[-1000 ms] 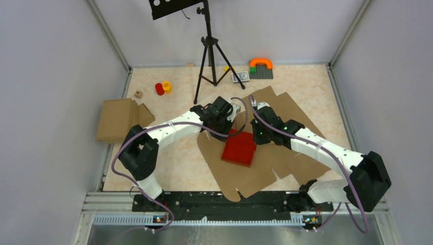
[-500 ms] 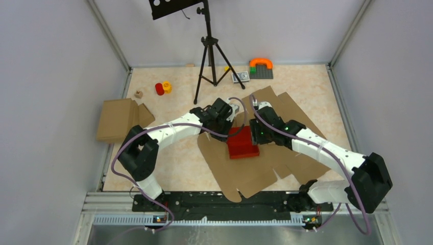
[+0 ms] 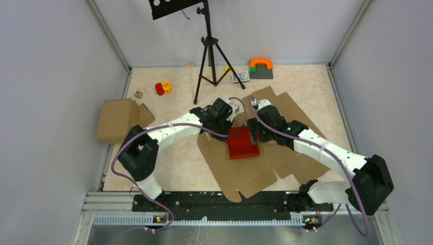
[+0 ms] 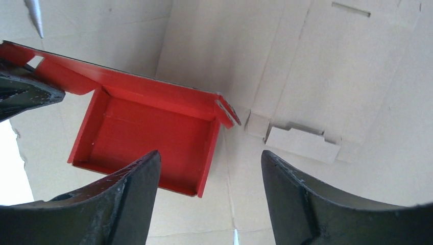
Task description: Fold the paper box
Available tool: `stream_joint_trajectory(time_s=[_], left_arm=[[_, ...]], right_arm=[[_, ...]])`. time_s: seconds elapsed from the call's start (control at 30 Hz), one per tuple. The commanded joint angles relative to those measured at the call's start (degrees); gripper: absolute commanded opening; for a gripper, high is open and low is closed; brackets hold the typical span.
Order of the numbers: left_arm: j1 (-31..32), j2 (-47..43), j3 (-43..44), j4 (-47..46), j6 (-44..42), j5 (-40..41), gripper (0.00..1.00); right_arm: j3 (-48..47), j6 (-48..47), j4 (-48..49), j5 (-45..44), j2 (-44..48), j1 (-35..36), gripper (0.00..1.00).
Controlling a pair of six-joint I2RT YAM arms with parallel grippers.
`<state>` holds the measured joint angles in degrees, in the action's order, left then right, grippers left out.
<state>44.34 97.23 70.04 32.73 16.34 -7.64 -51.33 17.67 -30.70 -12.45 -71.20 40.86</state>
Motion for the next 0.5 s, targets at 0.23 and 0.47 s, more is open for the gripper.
stream_joint_trajectory(time_s=[0.23, 0.47], left_arm=[[0.3, -2.3, 1.0, 0.0, -0.8, 0.4, 0.00], [0.3, -2.1, 1.3, 0.7, -1.2, 1.2, 0.00]], right_arm=[[0.5, -12.7, 7.7, 11.9, -1.2, -6.1, 0.72], [0.9, -12.9, 10.8, 15.6, -4.0, -6.7, 0.59]])
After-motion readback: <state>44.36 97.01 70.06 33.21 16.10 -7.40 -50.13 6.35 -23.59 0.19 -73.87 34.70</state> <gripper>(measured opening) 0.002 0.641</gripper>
